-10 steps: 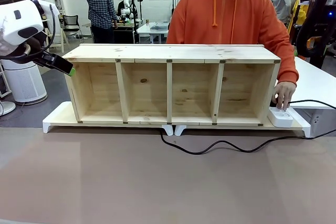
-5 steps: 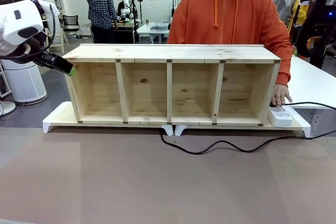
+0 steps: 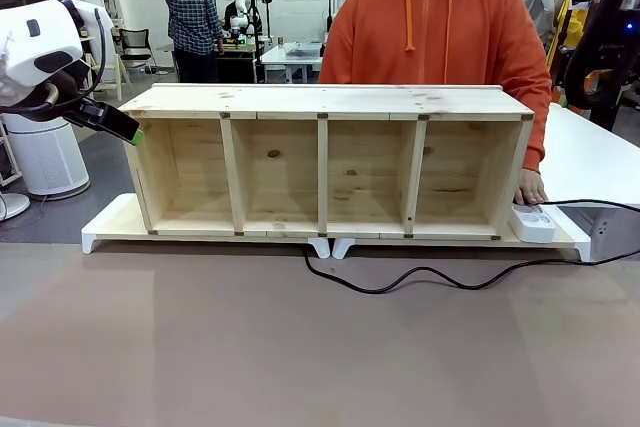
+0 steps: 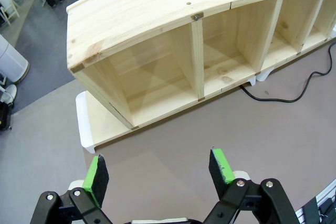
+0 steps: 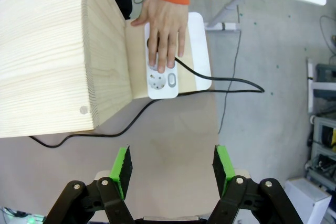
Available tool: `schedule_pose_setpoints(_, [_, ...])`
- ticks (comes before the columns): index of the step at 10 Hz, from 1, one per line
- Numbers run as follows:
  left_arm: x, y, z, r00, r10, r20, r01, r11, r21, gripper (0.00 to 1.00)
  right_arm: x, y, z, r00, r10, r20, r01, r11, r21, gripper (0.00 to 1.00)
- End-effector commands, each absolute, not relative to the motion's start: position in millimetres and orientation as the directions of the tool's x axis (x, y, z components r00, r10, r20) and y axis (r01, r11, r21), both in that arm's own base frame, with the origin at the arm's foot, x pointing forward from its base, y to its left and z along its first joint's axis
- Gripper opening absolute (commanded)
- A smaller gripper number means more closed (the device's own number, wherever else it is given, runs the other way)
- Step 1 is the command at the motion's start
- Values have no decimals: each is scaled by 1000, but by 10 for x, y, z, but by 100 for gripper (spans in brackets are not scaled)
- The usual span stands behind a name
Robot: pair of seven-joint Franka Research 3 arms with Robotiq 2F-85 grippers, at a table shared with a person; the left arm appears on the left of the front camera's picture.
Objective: Perform cable management.
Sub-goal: Release the Power Cable when the human grasps it.
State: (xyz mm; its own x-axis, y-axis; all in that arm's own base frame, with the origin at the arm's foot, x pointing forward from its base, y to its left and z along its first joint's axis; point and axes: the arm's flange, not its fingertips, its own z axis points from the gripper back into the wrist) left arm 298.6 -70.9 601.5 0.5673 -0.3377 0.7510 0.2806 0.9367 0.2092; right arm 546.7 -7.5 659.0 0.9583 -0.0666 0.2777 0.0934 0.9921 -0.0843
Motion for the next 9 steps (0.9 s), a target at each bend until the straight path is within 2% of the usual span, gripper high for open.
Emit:
schedule_pose_setpoints(1, [2991, -708, 6005, 564, -327, 758, 273, 940, 202, 100, 5467, -77, 6587, 958, -70, 277, 94, 993, -77, 80])
schedule_pose_setpoints(9, [2991, -708, 6005, 564, -327, 758, 273, 940, 202, 100, 5467, -77, 6587, 958, -70, 277, 94, 993, -77, 80])
